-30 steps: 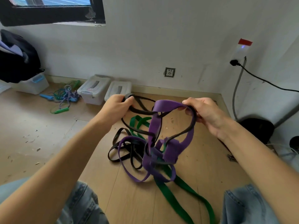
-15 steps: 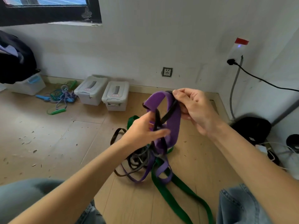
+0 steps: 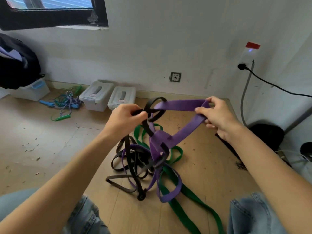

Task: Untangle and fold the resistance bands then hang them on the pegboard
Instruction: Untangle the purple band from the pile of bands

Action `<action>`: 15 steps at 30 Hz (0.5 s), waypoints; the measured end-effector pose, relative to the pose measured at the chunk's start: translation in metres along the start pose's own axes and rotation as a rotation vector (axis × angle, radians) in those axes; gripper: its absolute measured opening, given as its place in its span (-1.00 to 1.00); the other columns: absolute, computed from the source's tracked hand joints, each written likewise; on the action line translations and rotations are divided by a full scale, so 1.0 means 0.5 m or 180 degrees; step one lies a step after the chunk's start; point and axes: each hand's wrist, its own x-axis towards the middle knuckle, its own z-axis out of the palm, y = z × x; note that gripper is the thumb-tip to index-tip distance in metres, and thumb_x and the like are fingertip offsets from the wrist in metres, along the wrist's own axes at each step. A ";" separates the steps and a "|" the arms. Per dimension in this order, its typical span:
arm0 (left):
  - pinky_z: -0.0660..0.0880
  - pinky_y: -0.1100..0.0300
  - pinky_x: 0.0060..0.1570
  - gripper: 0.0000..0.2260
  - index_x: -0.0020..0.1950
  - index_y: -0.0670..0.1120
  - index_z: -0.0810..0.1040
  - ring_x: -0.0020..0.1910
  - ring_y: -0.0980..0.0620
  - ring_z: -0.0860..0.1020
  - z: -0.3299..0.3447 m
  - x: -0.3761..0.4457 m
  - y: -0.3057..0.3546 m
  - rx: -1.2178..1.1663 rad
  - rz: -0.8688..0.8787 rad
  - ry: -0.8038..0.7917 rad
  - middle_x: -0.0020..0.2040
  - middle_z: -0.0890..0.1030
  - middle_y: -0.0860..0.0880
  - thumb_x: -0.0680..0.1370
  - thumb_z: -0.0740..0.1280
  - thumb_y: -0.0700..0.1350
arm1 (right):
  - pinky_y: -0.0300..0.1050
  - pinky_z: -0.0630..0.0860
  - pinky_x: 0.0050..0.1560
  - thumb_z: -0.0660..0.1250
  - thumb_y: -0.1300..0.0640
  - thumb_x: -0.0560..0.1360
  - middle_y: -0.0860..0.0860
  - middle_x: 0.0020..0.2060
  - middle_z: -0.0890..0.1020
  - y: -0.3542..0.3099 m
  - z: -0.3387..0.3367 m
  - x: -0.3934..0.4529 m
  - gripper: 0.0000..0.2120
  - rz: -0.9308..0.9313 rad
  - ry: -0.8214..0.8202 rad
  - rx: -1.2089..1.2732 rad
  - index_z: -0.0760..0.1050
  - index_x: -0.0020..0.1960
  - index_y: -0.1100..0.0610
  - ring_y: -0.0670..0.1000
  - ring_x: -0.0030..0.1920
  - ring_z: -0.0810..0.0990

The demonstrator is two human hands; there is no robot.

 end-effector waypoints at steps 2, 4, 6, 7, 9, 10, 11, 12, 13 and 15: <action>0.41 0.32 -0.42 -0.90 -0.07 -0.07 0.60 -0.40 0.13 0.50 0.010 -0.005 -0.020 0.1145 0.0220 -0.0123 -0.30 0.57 0.04 0.49 0.34 -0.07 | -0.26 0.31 -0.54 0.38 0.20 0.45 0.01 -0.29 0.51 0.000 0.003 -0.003 -0.83 -0.0077 -0.0014 -0.0150 0.40 -0.08 0.02 -0.07 -0.45 0.41; 0.51 0.18 -0.26 -0.85 0.00 -0.10 0.60 -0.24 0.03 0.57 0.022 -0.007 -0.034 0.1700 0.0185 -0.0614 -0.17 0.61 -0.02 0.49 0.35 -0.08 | -0.23 0.38 -0.38 0.41 0.17 0.42 -0.01 -0.20 0.55 -0.008 0.011 -0.014 -0.80 -0.0213 -0.0257 -0.0142 0.43 -0.06 -0.02 -0.05 -0.29 0.50; 0.52 0.16 -0.06 -0.78 0.10 -0.10 0.58 -0.05 0.00 0.57 0.033 -0.006 -0.045 0.1855 0.0154 -0.1417 0.02 0.61 -0.05 0.48 0.36 -0.08 | -0.26 0.43 -0.28 0.41 0.20 0.42 -0.02 -0.14 0.57 -0.020 0.011 -0.024 -0.77 -0.0457 -0.0503 -0.0087 0.46 0.00 -0.02 -0.07 -0.17 0.54; 0.50 0.17 0.02 -0.72 0.17 -0.09 0.54 0.04 0.00 0.54 0.034 -0.004 -0.048 0.1800 0.0151 -0.1739 0.11 0.58 -0.04 0.47 0.37 -0.09 | -0.28 0.45 -0.25 0.40 0.22 0.42 -0.03 -0.12 0.58 -0.027 0.008 -0.029 -0.76 -0.0599 -0.0634 -0.0090 0.47 0.01 -0.02 -0.09 -0.15 0.55; 0.44 0.16 0.16 -0.55 0.32 -0.06 0.41 0.17 0.02 0.48 0.032 0.002 -0.046 0.1399 0.0092 -0.1835 0.23 0.49 0.00 0.46 0.40 -0.08 | -0.29 0.47 -0.20 0.37 0.25 0.41 -0.08 -0.10 0.61 -0.040 0.003 -0.040 -0.74 -0.0856 -0.0962 -0.0059 0.51 0.01 -0.05 -0.15 -0.15 0.56; 0.43 0.14 0.19 -0.48 0.37 -0.04 0.35 0.20 0.04 0.46 0.030 0.004 -0.040 0.1006 0.0038 -0.1694 0.26 0.47 0.03 0.45 0.41 -0.08 | -0.31 0.48 -0.19 0.36 0.24 0.38 -0.12 -0.10 0.63 -0.045 0.003 -0.046 -0.73 -0.0974 -0.1147 -0.0030 0.53 0.00 -0.06 -0.18 -0.15 0.57; 0.42 0.13 0.21 -0.44 0.39 -0.01 0.31 0.23 0.06 0.44 0.031 0.007 -0.032 0.0510 0.0019 -0.1580 0.28 0.45 0.06 0.44 0.42 -0.09 | -0.33 0.48 -0.19 0.33 0.22 0.36 -0.14 -0.09 0.64 -0.049 0.004 -0.051 -0.73 -0.1068 -0.1333 0.0014 0.55 -0.01 -0.06 -0.20 -0.14 0.58; 0.44 0.12 0.20 -0.44 0.38 0.02 0.30 0.23 0.09 0.45 0.033 0.006 -0.022 0.0032 0.0045 -0.1562 0.28 0.47 0.07 0.43 0.43 -0.11 | -0.34 0.49 -0.18 0.28 0.20 0.34 -0.15 -0.08 0.65 -0.052 0.004 -0.056 -0.71 -0.1123 -0.1506 0.0095 0.56 -0.01 -0.07 -0.19 -0.12 0.59; 0.48 0.17 0.15 -0.49 0.34 0.04 0.35 0.19 0.14 0.49 0.039 0.005 -0.013 -0.0331 0.0068 -0.1629 0.23 0.51 0.07 0.44 0.42 -0.13 | -0.30 0.49 -0.17 0.24 0.20 0.34 -0.15 -0.09 0.64 -0.054 0.003 -0.058 -0.70 -0.1145 -0.1649 0.0221 0.57 -0.01 -0.07 -0.14 -0.12 0.58; 0.51 0.39 -0.06 -0.73 0.14 0.03 0.52 -0.04 0.25 0.57 0.057 -0.004 -0.004 -0.0394 0.0185 -0.1744 0.00 0.61 0.14 0.46 0.39 -0.15 | -0.18 0.43 -0.17 0.19 0.24 0.34 -0.17 -0.17 0.62 -0.056 0.000 -0.058 -0.66 -0.1175 -0.1772 0.0469 0.58 -0.02 -0.07 -0.06 -0.19 0.51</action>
